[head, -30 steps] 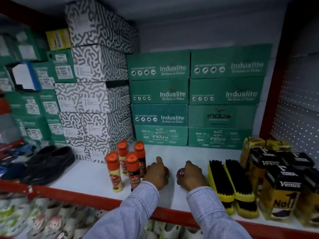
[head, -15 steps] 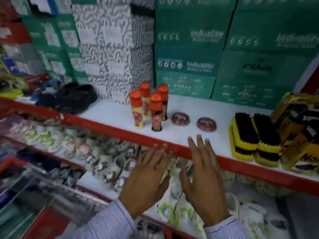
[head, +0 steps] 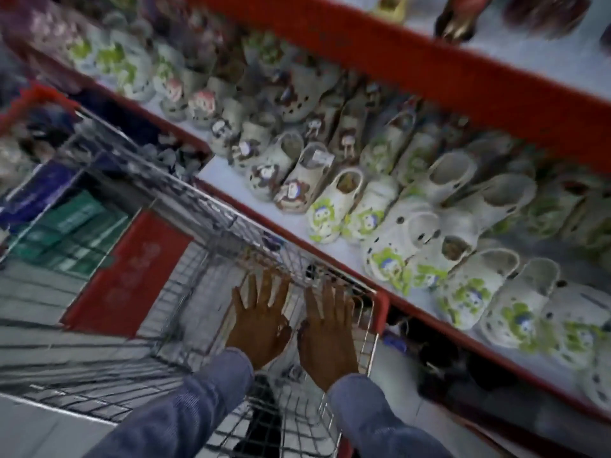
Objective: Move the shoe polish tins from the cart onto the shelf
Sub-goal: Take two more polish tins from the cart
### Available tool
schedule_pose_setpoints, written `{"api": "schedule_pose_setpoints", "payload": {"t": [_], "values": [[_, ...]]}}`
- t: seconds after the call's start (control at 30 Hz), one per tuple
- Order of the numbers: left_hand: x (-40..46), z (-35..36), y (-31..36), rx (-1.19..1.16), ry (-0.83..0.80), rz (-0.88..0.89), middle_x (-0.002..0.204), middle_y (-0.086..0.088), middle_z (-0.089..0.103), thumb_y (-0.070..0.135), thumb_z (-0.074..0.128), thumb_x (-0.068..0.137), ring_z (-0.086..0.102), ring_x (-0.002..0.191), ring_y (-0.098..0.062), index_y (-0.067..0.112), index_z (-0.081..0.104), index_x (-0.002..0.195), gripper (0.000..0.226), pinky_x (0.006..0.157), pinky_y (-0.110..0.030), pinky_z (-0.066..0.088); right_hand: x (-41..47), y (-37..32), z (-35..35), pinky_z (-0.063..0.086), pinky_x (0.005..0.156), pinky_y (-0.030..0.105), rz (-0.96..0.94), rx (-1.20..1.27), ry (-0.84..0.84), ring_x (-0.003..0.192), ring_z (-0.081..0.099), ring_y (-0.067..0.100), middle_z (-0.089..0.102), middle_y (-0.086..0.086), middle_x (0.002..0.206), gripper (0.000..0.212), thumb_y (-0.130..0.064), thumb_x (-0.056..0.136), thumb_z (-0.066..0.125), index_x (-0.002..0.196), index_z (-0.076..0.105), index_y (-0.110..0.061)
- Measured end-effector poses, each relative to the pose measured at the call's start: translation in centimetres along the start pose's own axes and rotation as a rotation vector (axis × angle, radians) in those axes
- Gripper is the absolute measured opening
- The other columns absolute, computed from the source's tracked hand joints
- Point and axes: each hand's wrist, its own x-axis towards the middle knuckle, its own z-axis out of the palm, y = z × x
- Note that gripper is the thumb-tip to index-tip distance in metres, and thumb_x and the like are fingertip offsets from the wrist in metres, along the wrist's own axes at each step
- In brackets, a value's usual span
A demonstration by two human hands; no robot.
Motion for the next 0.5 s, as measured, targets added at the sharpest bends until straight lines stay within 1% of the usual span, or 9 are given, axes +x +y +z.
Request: {"api": "schedule_pose_setpoints", "payload": {"t": [0.07,0.1,0.13,0.17,0.23,0.3,0.37,0.43,0.5], "values": [[1.1,2.7,-1.1,-0.009,-0.109,-0.038,0.168,-0.019,-0.017,0.047,0.048,0.100,-0.013,0.155,-0.050,0.020,-0.002,0.162,0.085,0.120,-0.073,0.000,1.1,0.2,4.0,-0.001,0.123,0.061,0.049,-0.032,-0.153,0.150,-0.017,0.042,-0.020,0.016,0.161,0.096,-0.020,0.081,0.062,0.158,0.004,-0.020],[1.8,3.7,-1.5,0.002,-0.163,-0.048,0.168,-0.018,-0.021,0.045,0.046,0.101,-0.015,0.155,-0.048,0.021,-0.007,0.162,0.085,0.121,-0.071,-0.001,1.6,0.4,5.5,-0.005,0.123,0.059,0.072,-0.050,-0.210,0.150,-0.020,0.042,-0.028,0.014,0.158,0.099,-0.022,0.083,0.061,0.158,-0.003,-0.022],[2.4,5.1,-2.3,0.003,-0.232,-0.054,0.168,-0.016,-0.023,0.042,0.047,0.101,-0.016,0.155,-0.046,0.021,-0.009,0.162,0.086,0.121,-0.070,-0.001,2.1,0.7,7.5,-0.007,0.123,0.059,0.107,-0.060,-0.264,0.150,-0.020,0.042,-0.029,0.014,0.159,0.099,-0.023,0.084,0.061,0.157,-0.005,-0.023],[3.0,6.6,-2.9,0.001,-0.285,-0.058,0.169,-0.016,-0.023,0.040,0.050,0.100,-0.016,0.156,-0.045,0.021,-0.009,0.162,0.088,0.122,-0.069,0.000,2.5,1.0,9.2,-0.006,0.123,0.060,0.148,-0.071,-0.309,0.150,-0.019,0.043,-0.026,0.015,0.162,0.099,-0.024,0.085,0.062,0.158,-0.005,-0.023],[4.1,9.4,-4.2,-0.025,-0.359,-0.054,0.169,-0.015,-0.021,0.036,0.056,0.098,-0.014,0.156,-0.045,0.021,-0.008,0.162,0.091,0.123,-0.066,0.004,3.3,1.7,12.2,-0.002,0.122,0.061,0.228,-0.082,-0.384,0.151,-0.016,0.045,-0.017,0.016,0.165,0.097,-0.025,0.088,0.065,0.158,-0.002,-0.021],[4.9,11.2,-5.0,-0.053,-0.404,-0.040,0.170,-0.015,-0.020,0.032,0.059,0.097,-0.012,0.157,-0.044,0.022,-0.005,0.163,0.092,0.124,-0.064,0.007,4.0,2.4,14.0,0.004,0.121,0.063,0.278,-0.086,-0.442,0.151,-0.014,0.046,-0.016,0.016,0.166,0.094,-0.024,0.091,0.064,0.158,-0.001,-0.020],[5.7,12.8,-5.7,-0.065,-0.428,-0.019,0.170,-0.015,-0.017,0.027,0.060,0.098,-0.009,0.157,-0.045,0.021,0.000,0.163,0.089,0.125,-0.063,0.011,4.4,2.9,15.6,0.013,0.120,0.064,0.317,-0.096,-0.483,0.151,-0.010,0.046,-0.014,0.016,0.166,0.087,-0.020,0.095,0.060,0.158,0.002,-0.019],[6.3,14.5,-6.1,-0.039,-0.433,0.032,0.171,-0.016,-0.007,0.023,0.058,0.099,-0.001,0.158,-0.044,0.017,0.008,0.163,0.081,0.125,-0.059,0.021,4.7,3.3,17.1,0.025,0.117,0.064,0.349,-0.116,-0.525,0.152,-0.004,0.046,-0.011,0.016,0.166,0.079,-0.015,0.098,0.055,0.158,0.005,-0.020],[6.8,15.9,-5.9,-0.060,-0.416,0.045,0.170,-0.018,0.008,0.016,0.052,0.101,0.011,0.157,-0.041,0.013,0.018,0.161,0.070,0.122,-0.053,0.031,4.9,3.8,18.0,0.037,0.110,0.062,0.365,-0.132,-0.536,0.151,0.005,0.048,-0.004,0.017,0.167,0.071,-0.009,0.098,0.052,0.157,0.013,-0.020]]}}
